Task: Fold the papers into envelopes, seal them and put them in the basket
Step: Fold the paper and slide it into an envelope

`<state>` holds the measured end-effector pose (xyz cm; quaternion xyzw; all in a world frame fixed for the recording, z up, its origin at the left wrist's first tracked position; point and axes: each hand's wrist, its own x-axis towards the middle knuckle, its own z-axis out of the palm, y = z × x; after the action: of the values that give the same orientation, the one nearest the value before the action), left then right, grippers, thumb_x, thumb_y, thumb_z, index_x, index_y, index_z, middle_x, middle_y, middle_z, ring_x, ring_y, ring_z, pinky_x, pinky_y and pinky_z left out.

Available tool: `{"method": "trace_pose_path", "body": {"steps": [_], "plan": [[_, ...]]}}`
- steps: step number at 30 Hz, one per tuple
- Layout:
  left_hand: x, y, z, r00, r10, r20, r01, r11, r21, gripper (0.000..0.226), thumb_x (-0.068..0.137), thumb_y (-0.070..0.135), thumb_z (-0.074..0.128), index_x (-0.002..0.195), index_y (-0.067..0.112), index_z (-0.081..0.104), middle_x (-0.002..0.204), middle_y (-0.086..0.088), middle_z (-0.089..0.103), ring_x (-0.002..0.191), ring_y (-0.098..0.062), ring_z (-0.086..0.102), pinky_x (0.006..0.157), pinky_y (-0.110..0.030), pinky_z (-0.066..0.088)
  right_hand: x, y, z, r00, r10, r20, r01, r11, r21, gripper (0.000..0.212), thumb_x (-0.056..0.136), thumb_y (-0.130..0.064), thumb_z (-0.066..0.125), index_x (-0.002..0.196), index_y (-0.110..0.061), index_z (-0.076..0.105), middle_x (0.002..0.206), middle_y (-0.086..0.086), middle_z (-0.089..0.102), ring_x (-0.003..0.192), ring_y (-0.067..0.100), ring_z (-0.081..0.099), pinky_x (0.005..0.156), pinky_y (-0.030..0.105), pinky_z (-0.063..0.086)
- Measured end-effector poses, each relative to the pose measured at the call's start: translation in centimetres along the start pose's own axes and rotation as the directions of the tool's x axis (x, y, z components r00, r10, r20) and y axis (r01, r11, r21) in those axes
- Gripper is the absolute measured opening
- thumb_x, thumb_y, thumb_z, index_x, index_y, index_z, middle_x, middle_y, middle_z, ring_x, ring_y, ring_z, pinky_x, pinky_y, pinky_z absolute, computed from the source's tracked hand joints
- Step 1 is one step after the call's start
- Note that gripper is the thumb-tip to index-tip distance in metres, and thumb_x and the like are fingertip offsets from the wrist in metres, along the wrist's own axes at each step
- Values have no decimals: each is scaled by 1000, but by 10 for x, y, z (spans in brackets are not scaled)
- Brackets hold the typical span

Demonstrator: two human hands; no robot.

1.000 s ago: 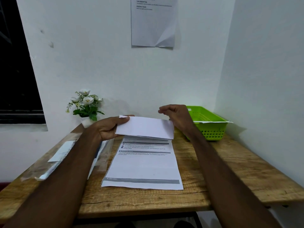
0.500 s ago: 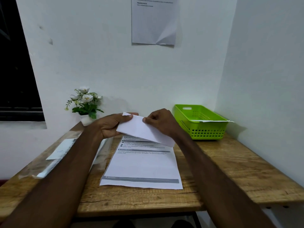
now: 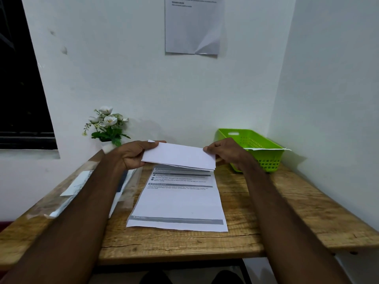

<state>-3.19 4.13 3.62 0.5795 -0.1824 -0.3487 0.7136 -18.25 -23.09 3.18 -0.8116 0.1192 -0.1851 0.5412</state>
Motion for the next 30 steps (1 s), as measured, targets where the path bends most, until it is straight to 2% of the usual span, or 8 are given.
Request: {"method": "trace_pose_path", "body": {"steps": [3, 7, 10, 15, 18, 21, 26, 30], "plan": [[0, 0, -4, 1000, -29, -6, 29, 999, 23, 26, 108, 15, 45, 116, 8, 68, 95, -13, 79, 77, -22, 78, 57, -37, 64, 2, 2, -1, 999, 34, 38, -36, 998, 51, 16, 90, -17, 77, 92, -1, 78, 81, 2, 79, 69, 11, 74, 57, 28, 59], [1, 1, -8, 999, -38, 7, 37, 999, 4, 28, 108, 14, 44, 121, 6, 66, 101, -14, 78, 80, -23, 78, 57, -36, 64, 7, 6, -3, 997, 53, 61, -59, 993, 98, 12, 93, -14, 72, 93, -3, 76, 87, 7, 79, 75, 16, 75, 63, 33, 61], [3, 0, -9, 999, -42, 20, 42, 999, -1, 27, 107, 15, 45, 119, 6, 67, 102, -15, 78, 82, -25, 78, 59, -38, 64, 8, 9, -2, 996, 73, 49, -78, 991, 105, 11, 96, -14, 69, 95, -5, 75, 88, 6, 80, 76, 17, 76, 59, 32, 60], [5, -6, -7, 999, -38, -24, 38, 999, 7, 25, 107, 15, 47, 120, 4, 66, 100, -16, 78, 86, -27, 77, 61, -40, 64, 6, 7, 5, 992, 125, 35, -129, 971, 199, 19, 90, -21, 77, 100, -5, 75, 89, 8, 79, 74, 20, 74, 57, 33, 59], [5, -6, -5, 1000, -10, -26, 10, 1000, -15, 24, 107, 14, 47, 115, 4, 67, 98, -17, 79, 82, -28, 78, 59, -41, 64, 4, 4, 8, 985, 151, 82, -168, 942, 292, 30, 85, -16, 82, 109, 0, 73, 98, 15, 77, 79, 23, 74, 60, 37, 60], [6, -7, -3, 1000, -7, -26, 7, 1000, -18, 23, 106, 15, 50, 114, 3, 68, 98, -18, 78, 81, -28, 78, 59, -42, 64, 4, 5, 9, 982, 179, 59, -189, 917, 352, 29, 90, -12, 76, 113, 4, 69, 98, 18, 73, 79, 25, 71, 58, 40, 62], [5, -7, -2, 1000, -11, -25, 12, 1000, 28, 24, 108, 16, 47, 114, 7, 69, 96, -14, 79, 79, -23, 78, 59, -36, 63, 2, 1, 11, 971, 224, 81, -239, 914, 329, 21, 97, -13, 67, 113, 1, 65, 102, 17, 70, 82, 26, 69, 56, 41, 62], [4, -7, -4, 999, -31, -34, 32, 999, 40, 25, 108, 15, 46, 116, 6, 68, 96, -15, 79, 78, -25, 78, 59, -37, 63, -1, -1, 8, 957, 249, 146, -283, 907, 311, 26, 101, -13, 60, 121, 2, 62, 108, 17, 68, 89, 28, 69, 60, 43, 64]]}}
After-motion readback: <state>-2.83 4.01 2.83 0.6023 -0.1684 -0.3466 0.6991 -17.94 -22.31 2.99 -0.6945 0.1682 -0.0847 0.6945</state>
